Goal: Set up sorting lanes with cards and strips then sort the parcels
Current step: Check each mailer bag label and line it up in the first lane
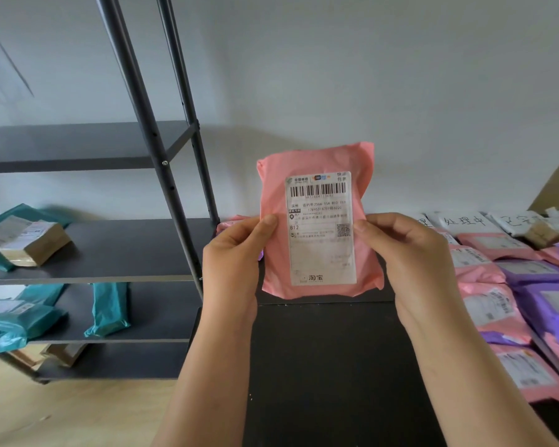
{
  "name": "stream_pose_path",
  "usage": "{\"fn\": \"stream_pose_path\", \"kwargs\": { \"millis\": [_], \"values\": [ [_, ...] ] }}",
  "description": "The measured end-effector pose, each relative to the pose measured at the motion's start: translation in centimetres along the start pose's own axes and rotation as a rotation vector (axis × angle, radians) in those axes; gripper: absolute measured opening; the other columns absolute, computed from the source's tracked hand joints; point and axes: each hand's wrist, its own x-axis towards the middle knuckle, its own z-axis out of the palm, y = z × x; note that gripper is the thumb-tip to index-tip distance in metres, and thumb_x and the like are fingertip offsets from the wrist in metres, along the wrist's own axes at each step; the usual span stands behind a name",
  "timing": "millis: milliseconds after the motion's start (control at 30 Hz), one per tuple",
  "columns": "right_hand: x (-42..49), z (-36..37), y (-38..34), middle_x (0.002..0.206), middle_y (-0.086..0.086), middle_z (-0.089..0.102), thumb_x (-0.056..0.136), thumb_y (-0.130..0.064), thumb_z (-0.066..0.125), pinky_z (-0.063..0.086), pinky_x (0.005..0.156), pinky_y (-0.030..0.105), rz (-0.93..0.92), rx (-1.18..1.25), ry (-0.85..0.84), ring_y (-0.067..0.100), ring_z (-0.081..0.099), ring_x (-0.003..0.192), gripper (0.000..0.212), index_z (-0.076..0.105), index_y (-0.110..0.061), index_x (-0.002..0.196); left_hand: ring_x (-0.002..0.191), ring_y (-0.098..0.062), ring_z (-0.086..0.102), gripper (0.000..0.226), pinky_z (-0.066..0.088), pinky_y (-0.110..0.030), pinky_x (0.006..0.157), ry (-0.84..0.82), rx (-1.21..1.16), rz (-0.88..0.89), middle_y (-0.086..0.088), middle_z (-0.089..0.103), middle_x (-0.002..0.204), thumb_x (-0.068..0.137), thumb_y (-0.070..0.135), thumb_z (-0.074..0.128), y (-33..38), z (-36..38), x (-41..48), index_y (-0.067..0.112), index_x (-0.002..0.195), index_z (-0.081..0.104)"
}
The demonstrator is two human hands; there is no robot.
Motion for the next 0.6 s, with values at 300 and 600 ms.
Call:
{"fn": "stream_pose_path", "kwargs": {
  "millis": [300, 600],
  "values": [
    [-0.2, -0.3, -1.5, 0.08, -0.008, 0.076, 0.088, -0.015, 0.072, 0.055, 0.056, 0.018, -0.063, -0.005, 0.009, 0.009, 0.073, 0.075, 0.018, 0.077, -0.027, 0.076, 0.087, -0.003, 0.071, 0.013, 0.055, -0.015, 0.068, -0.002, 0.116, 0.157, 0.014, 0.075, 0.091, 0.088, 0.033, 0.071, 1.1, 0.1, -0.3, 0.035, 0.1, 0.072],
    [0.7, -0.8, -2.2, 0.084, -0.008, 0.076, 0.089, -0.018, 0.07, 0.062, 0.072, 0.046, 0.029, -0.028, 0.144, 0.02, 0.073, 0.088, 0.015, 0.077, -0.025, 0.078, 0.101, -0.011, 0.059, 0.031, 0.053, -0.045, 0.09, 0.017, 0.609, 0.425, 0.022, 0.063, 0.095, 0.077, 0.059, 0.067, 1.3, 1.2, -1.6, 0.04, 0.102, 0.067]
  ]
}}
